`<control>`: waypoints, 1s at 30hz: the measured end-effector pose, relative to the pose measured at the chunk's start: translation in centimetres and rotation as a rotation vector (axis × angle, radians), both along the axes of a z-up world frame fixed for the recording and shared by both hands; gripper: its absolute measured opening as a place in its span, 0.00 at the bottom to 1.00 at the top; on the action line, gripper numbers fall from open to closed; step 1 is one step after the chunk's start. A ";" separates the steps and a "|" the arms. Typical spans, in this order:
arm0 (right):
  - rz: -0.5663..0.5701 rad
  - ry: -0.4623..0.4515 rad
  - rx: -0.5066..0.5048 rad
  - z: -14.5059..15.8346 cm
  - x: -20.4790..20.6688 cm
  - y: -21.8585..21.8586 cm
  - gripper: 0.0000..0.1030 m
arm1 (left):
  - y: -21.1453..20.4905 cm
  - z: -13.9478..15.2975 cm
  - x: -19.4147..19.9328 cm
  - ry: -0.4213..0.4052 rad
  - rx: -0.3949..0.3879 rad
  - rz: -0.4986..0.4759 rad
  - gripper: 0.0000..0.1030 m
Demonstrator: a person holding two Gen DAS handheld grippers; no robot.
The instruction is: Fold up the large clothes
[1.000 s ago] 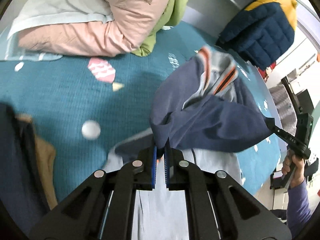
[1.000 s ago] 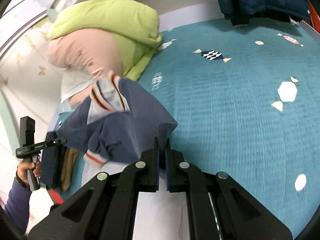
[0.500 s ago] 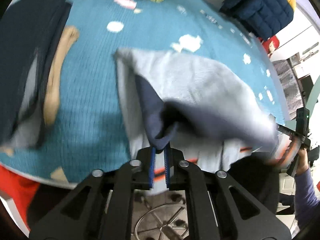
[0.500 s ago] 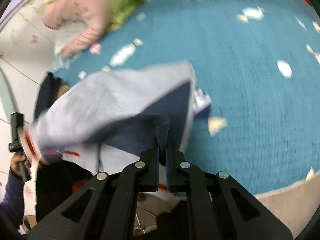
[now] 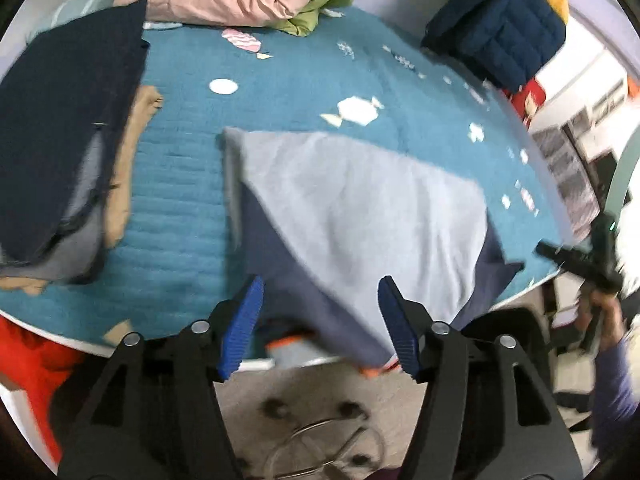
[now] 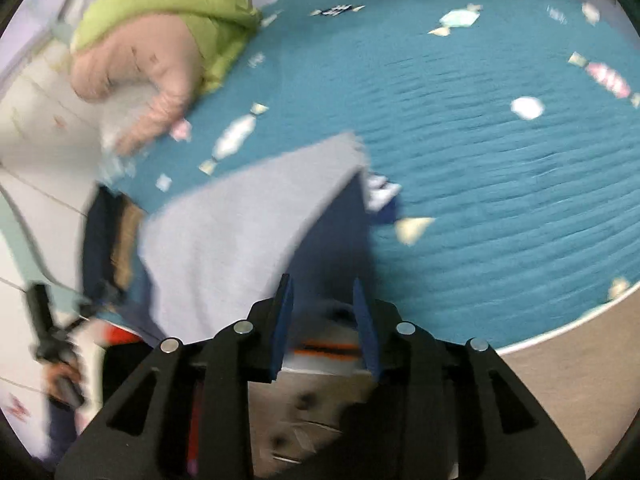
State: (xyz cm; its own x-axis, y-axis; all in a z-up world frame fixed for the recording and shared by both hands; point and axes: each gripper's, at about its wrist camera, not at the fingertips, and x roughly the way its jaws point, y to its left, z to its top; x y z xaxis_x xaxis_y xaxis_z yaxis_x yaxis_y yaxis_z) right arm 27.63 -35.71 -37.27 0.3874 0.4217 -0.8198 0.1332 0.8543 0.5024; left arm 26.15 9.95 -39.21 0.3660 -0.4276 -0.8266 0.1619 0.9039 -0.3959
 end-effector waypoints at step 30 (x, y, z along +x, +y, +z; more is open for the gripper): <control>0.107 0.109 -0.056 -6.3 13.2 18.9 0.03 | 4.2 -7.7 -1.8 0.180 -0.104 0.275 0.72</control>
